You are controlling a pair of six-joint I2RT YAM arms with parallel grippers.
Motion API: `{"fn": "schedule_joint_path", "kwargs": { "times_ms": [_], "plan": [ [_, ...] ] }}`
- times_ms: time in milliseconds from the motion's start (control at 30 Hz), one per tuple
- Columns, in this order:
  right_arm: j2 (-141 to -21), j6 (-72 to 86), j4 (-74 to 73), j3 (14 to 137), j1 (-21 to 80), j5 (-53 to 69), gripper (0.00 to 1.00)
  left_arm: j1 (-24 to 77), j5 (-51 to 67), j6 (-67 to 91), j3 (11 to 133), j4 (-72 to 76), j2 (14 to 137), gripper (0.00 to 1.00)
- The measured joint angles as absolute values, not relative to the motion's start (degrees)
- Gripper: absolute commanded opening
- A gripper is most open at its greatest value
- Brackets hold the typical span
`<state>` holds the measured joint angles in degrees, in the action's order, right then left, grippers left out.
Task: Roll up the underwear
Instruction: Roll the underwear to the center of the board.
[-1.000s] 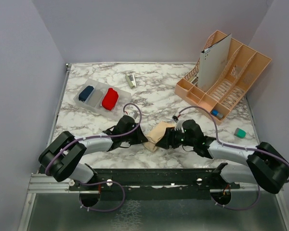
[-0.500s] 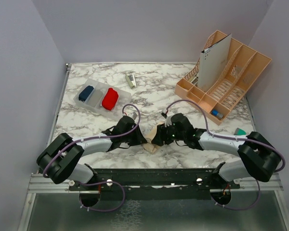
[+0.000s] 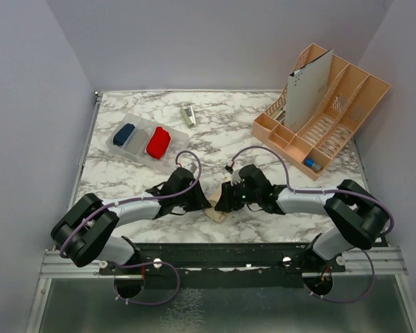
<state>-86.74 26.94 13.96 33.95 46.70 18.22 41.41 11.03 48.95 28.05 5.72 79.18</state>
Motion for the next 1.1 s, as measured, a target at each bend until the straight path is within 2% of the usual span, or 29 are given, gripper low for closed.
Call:
{"fn": "schedule_joint_path", "kwargs": {
  "times_ms": [33, 100, 200, 300, 400, 500, 700, 1100],
  "plan": [
    [-87.31, 26.98, 14.28, 33.95, 46.83, 18.57, 0.35, 41.41, 11.03, 48.97, 28.05, 5.56, 79.09, 0.26],
    [-88.47, 27.16, 15.14, 33.95, 46.96, 19.33, 0.22, 41.45, 11.03, 48.95, 28.05, 5.17, 78.85, 0.33],
    [-89.41, 27.75, 16.51, 33.71, 47.0, 20.49, 0.13, 41.5, 10.85, 48.9, 28.05, 3.99, 78.19, 0.54],
    [-89.58, 29.41, 18.48, 32.25, 46.98, 20.27, 0.1, 41.6, 10.28, 48.75, 27.97, 2.15, 76.16, 0.69],
    [-89.58, 31.88, 21.56, 30.15, 46.74, 19.35, 0.07, 41.76, 9.61, 48.71, 26.11, 1.48, 72.58, 0.76],
    [-90.48, 34.2, 25.34, 28.45, 46.24, 19.4, 0.02, 41.76, 9.61, 49.01, 21.85, 3.86, 67.9, 0.77],
    [-94.06, 37.5, 32.95, 27.18, 46.0, 20.38, 0.01, 41.76, 9.58, 51.35, 17.96, 10.2, 66.46, 0.75],
    [-94.91, 37.67, 42.13, 22.68, 45.89, 20.47, 0.01, 41.76, 7.03, 56.27, 17.87, 18.35, 73.49, 0.49]
  ]
}}
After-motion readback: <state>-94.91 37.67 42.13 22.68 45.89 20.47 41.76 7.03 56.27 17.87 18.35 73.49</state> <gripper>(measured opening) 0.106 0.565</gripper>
